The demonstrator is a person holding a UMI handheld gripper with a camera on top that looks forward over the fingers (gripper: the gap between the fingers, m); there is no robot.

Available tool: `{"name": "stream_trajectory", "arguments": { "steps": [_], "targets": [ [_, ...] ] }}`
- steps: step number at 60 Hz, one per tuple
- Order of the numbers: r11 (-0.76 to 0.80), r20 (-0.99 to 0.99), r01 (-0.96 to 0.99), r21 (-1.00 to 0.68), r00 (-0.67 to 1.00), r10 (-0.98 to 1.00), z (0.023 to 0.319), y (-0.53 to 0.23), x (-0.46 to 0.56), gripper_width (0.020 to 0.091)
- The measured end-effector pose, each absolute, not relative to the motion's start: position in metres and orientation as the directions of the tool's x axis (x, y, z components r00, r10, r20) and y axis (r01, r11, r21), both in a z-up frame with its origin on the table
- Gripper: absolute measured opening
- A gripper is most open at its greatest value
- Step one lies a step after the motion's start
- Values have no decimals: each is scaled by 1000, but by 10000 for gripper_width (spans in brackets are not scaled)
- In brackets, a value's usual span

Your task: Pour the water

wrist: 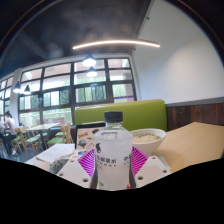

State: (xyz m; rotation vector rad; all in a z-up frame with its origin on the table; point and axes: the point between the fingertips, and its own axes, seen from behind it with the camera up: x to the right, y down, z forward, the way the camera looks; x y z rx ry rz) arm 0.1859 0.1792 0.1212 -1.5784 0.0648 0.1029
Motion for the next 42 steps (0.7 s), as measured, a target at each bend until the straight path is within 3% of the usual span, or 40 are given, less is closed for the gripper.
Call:
{"name": "stream_trajectory", "arguments": {
  "steps": [10, 21, 29, 34, 36, 42],
  "targets": [
    [-52, -14, -13, -999, 999, 29, 91, 192, 179, 460],
    [-41, 0, 1, -999, 1000, 30, 95, 190, 179, 454],
    [-41, 7, 8, -999, 999, 37, 95, 185, 178, 604],
    [-134, -33, -25, -991, 998, 57, 81, 172, 173, 790],
    [-124, -65, -55, -991, 995, 74, 84, 166, 166, 834],
    [-113, -88, -80, -990, 994, 67, 99, 131, 165, 836]
  ]
}}
